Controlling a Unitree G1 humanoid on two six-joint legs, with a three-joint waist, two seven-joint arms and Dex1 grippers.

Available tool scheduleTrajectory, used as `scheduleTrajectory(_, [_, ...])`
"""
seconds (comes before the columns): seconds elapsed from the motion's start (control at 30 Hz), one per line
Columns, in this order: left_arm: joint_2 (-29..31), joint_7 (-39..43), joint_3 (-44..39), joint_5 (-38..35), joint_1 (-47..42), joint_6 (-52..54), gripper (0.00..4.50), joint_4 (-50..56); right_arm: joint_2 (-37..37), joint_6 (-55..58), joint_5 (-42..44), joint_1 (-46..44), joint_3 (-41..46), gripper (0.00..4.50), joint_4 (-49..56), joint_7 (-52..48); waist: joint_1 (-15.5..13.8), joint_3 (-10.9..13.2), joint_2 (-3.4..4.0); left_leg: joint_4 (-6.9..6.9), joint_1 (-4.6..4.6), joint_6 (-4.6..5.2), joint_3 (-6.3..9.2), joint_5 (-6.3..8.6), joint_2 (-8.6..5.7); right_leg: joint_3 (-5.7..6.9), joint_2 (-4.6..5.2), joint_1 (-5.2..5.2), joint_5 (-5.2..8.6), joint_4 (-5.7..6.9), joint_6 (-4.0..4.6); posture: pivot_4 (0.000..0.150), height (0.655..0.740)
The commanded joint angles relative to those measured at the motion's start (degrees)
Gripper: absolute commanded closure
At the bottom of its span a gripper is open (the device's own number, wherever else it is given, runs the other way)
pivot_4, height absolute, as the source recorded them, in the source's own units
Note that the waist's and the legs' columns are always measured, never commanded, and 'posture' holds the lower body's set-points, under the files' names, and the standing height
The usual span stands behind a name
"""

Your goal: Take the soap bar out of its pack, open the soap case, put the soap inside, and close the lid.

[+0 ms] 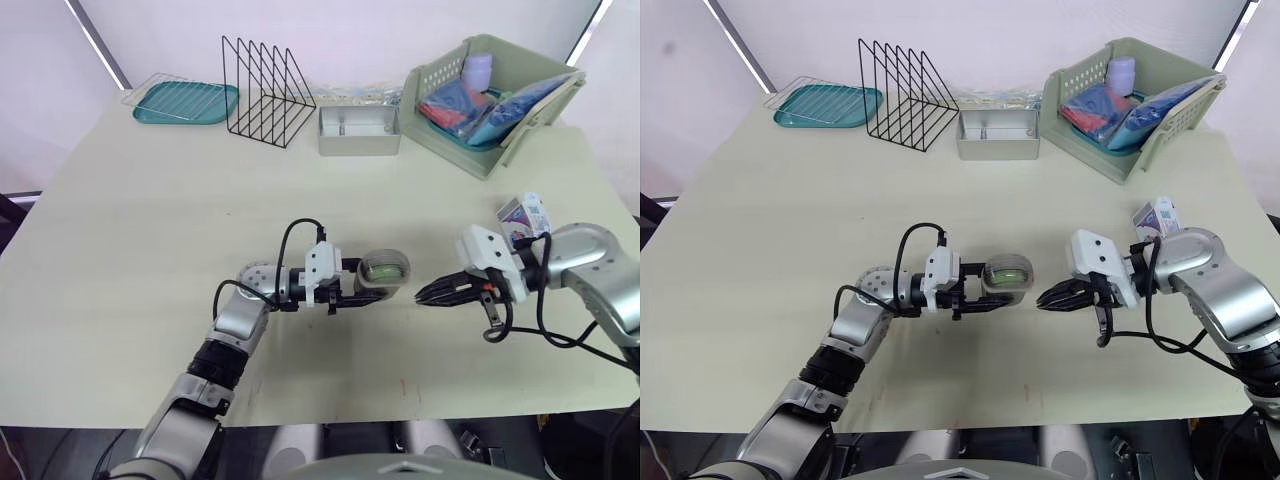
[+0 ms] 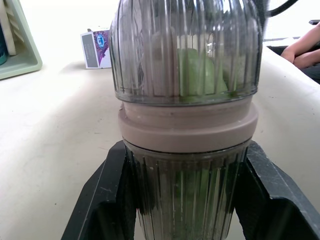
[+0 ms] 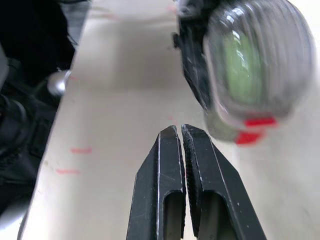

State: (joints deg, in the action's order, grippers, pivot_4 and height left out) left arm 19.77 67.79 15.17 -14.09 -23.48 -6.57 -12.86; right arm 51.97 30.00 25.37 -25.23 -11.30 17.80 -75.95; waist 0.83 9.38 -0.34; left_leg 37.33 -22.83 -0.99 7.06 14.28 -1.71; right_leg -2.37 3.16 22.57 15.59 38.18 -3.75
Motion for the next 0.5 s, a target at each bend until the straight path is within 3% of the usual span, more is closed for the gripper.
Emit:
scheduleTrajectory(0.03, [0.02,0.05,-0.23,0.17,-0.62,-0.71,2.47,1.10,0.33,-2.74,-1.08,-1.33,2.36,4.35,-3.09,-0.20,-0.01,0.00,0.00,0.01,0.00,0.00,-0.01,0.00,0.00,-0.01,0.00,-0.01,0.00,0.00,0.00,0.150,0.7400])
scheduleTrajectory(0.27, [-0.12,0.23,-0.25,0.31,-0.81,-0.74,2.47,0.89,-1.66,-3.09,1.21,-6.71,5.01,4.35,-8.34,-1.13,0.03,0.00,0.00,0.01,0.00,0.00,-0.02,0.00,0.00,-0.03,0.00,0.00,0.00,0.00,0.00,0.150,0.7400])
scheduleTrajectory(0.5, [-0.14,0.20,-0.33,0.34,-0.90,-0.73,2.47,0.79,-3.88,-2.83,2.56,-8.45,4.77,4.35,-6.15,-1.11,0.01,0.00,0.00,0.01,0.00,0.00,-0.02,0.00,0.00,-0.04,0.00,0.01,0.00,0.01,0.00,0.150,0.7400])
